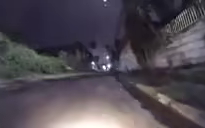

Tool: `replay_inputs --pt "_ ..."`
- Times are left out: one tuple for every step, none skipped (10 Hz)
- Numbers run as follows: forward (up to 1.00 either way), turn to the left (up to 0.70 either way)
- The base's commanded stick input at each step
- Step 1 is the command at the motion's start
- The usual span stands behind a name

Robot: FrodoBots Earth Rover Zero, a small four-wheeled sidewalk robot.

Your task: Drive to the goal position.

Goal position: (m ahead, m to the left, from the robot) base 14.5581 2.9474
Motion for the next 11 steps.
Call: replay_inputs --pt "0.70 0.00" --pt "0.70 0.00" --pt "0.70 0.00" --pt "0.70 0.00" --pt "0.70 0.00" --pt "0.70 0.00" --pt "0.70 0.00" --pt "0.70 0.00" --pt "0.70 0.00" --pt "0.70 0.00" --pt "0.70 0.00"
